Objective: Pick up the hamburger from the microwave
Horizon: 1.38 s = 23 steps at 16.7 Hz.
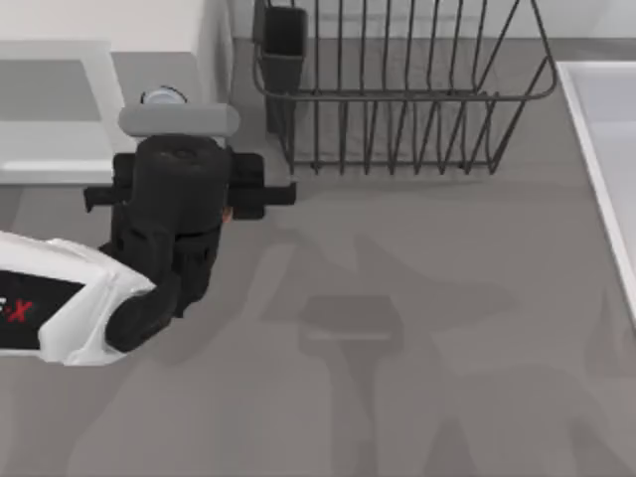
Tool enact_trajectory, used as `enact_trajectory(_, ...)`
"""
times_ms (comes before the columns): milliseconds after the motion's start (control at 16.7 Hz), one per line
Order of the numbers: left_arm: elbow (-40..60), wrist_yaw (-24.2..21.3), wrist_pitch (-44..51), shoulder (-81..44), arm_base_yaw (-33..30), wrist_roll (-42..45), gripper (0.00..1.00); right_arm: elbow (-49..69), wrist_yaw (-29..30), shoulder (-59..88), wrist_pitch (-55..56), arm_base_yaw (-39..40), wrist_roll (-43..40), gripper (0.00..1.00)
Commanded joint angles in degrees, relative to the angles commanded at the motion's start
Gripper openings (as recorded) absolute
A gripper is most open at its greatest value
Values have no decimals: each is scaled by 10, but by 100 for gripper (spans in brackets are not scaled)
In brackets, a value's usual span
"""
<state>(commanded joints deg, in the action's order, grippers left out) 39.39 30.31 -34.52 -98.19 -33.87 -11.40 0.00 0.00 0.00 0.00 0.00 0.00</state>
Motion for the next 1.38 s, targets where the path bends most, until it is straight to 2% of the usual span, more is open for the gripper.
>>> enact_trajectory(360,-54,-5,-227,-150,-1,0,0,0,0,0,0,0,0,100)
enact_trajectory(540,-70,-7,-271,-186,0,1,0,0,0,0,0,0,0,100)
enact_trajectory(780,-71,-8,-273,-188,0,1,0,0,0,0,0,0,0,100)
enact_trajectory(1380,-71,-8,-273,-188,0,1,75,0,0,0,0,0,0,100)
